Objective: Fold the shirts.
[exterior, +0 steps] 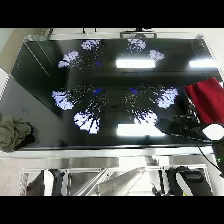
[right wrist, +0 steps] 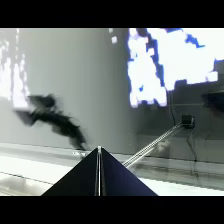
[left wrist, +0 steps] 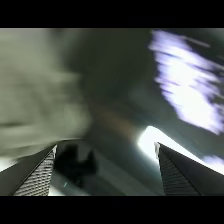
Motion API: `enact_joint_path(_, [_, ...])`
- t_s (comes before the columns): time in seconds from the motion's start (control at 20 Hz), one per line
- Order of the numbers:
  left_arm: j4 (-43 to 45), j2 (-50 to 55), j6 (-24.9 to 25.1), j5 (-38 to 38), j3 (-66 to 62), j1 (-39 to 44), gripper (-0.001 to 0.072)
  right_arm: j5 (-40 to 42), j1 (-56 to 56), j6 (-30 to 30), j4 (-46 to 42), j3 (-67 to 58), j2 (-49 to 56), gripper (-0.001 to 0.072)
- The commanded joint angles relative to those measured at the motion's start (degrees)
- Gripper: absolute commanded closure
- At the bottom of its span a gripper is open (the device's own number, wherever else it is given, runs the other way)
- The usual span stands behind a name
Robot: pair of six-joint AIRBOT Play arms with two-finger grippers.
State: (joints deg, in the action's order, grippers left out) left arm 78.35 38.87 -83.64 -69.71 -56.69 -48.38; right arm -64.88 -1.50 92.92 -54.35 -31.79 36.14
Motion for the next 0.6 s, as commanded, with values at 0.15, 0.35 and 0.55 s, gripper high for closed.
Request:
enact_joint_path(0.15, [-0.44, 16.57, 1.88, -3.19, -2.4, -19.63, -0.0013, -0.02, 0.04, 0.02, 0.02, 0.02, -0.04, 0.069])
enact_joint_path(0.35, [-3.61, 28.13, 6.6, -0.96, -2.4, -14.97, -0.0013, 2.97, 0.04, 0.02, 0.02, 0.02, -0.04, 0.069])
enact_joint_path(0.55, [-3.32, 37.22, 7.87, 6.38, -2.43, -4.79, -0.0013, 3.15, 0.04, 0.02, 0.09, 0.02, -0.04, 0.069])
